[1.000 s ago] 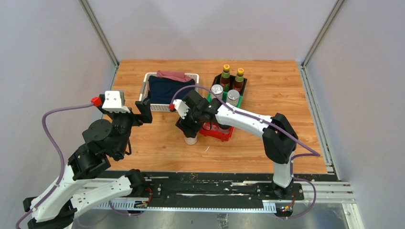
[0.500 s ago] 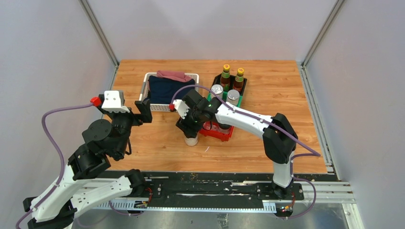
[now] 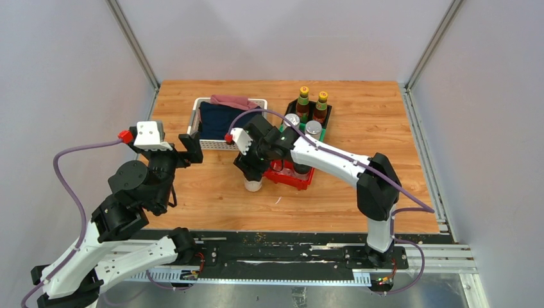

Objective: Organize the condiment bottles
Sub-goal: Pick up the bottle from the center of the board, then place the bottle in the storage box.

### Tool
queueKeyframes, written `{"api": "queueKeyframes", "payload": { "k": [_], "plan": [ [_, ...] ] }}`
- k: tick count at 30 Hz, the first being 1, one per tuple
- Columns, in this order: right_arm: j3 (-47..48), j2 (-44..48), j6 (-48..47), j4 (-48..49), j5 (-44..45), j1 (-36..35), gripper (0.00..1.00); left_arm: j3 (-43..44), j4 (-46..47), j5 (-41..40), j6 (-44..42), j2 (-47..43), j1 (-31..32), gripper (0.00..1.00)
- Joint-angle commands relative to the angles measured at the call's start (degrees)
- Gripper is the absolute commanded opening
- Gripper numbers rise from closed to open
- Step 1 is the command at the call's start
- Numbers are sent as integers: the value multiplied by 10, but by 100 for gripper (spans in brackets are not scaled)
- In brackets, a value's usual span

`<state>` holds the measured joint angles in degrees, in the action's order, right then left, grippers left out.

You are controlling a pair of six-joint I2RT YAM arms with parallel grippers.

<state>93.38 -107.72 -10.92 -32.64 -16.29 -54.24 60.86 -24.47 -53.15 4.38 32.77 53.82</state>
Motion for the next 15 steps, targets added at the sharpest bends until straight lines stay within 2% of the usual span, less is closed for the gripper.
{"api": "queueKeyframes", "payload": {
  "k": [1,15],
  "plan": [
    [31,36,-4,-11,8,3,0,9,13,-14,-11,0,4,95],
    [51,57,-17,-17,42,3,0,21,14,-14,-14,4,4,94]
  ]
}}
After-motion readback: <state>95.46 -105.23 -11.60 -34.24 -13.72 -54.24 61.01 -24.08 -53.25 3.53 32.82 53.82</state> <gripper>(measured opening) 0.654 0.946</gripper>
